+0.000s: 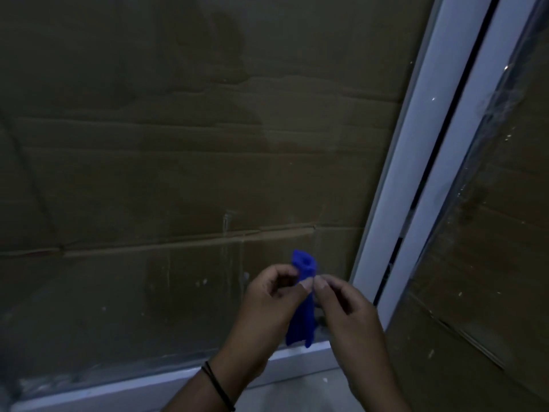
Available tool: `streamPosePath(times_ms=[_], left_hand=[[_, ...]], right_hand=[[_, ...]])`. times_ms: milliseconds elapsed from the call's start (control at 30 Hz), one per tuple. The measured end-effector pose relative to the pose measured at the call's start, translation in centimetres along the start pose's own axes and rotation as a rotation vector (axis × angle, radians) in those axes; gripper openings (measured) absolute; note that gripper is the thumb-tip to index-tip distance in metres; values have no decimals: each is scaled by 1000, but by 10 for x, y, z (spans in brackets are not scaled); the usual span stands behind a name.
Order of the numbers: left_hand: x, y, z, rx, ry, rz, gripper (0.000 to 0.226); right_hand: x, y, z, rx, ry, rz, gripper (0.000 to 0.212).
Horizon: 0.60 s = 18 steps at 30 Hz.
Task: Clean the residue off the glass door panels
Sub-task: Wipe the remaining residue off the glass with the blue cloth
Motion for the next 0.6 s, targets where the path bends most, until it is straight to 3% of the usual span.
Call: streamPosePath(times_ms=[100, 200, 300, 600], left_hand=[[-10, 6, 0, 17, 61, -71, 26], [1, 10, 7, -25, 89, 62, 35], [12, 15, 15, -120, -73, 176, 24], [9, 21, 21, -140, -255, 161, 16]], right_hand=[[-14, 5, 4, -115, -268, -159, 36], [-12, 5, 12, -240, -561, -177, 25], [-9, 8, 11, -274, -755, -161, 23], [-8, 14, 2, -238, -847, -245, 27]])
Point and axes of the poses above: each hand's wrist, its own y-axis away from the middle knuckle, its own x-axis out of the back of the hand, z = x × y, the point moved 7 cm from there along -y, towards the middle knuckle, and after that the axes turned 5 degrees about -z, right-handed, at the moved point
